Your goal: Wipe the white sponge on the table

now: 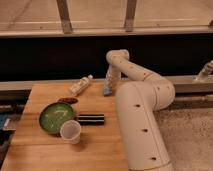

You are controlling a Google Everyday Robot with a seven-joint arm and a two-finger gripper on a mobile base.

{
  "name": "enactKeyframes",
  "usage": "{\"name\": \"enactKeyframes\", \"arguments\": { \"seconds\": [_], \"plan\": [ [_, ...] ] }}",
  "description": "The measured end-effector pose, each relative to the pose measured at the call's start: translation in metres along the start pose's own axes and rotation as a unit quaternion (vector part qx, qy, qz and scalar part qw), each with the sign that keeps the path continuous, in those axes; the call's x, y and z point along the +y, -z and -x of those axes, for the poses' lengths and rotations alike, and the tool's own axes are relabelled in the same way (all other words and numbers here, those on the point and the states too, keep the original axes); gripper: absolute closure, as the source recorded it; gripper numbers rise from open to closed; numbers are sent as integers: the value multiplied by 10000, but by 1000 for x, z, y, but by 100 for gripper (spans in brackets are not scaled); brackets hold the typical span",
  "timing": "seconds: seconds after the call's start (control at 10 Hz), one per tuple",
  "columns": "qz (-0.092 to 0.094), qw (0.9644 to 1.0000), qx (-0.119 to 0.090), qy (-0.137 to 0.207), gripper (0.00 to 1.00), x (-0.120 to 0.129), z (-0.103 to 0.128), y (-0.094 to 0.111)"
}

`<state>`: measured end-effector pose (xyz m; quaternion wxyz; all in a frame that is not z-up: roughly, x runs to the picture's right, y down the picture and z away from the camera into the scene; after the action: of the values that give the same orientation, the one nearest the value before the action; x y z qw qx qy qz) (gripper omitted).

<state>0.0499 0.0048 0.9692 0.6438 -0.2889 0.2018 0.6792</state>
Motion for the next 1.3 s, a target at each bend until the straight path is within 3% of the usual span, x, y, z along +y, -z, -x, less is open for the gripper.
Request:
{"name": "enactKeyframes", "arguments": {
  "seconds": [0.2, 0.4, 0.6, 0.7, 1.0, 1.3],
  "plan": [
    [-122, 9998, 68, -155, 100, -19, -23, 8],
    [-293, 9981, 113, -521, 100, -52, -38, 17],
    [-421, 9961, 174, -754, 100, -75, -33, 21],
    [-476, 9955, 198, -797, 100, -85, -15, 21],
    [-570, 9954, 312, -698, 100, -76, 14, 14],
    [-552, 9975, 379, -229, 100, -37, 29, 11]
  ]
}}
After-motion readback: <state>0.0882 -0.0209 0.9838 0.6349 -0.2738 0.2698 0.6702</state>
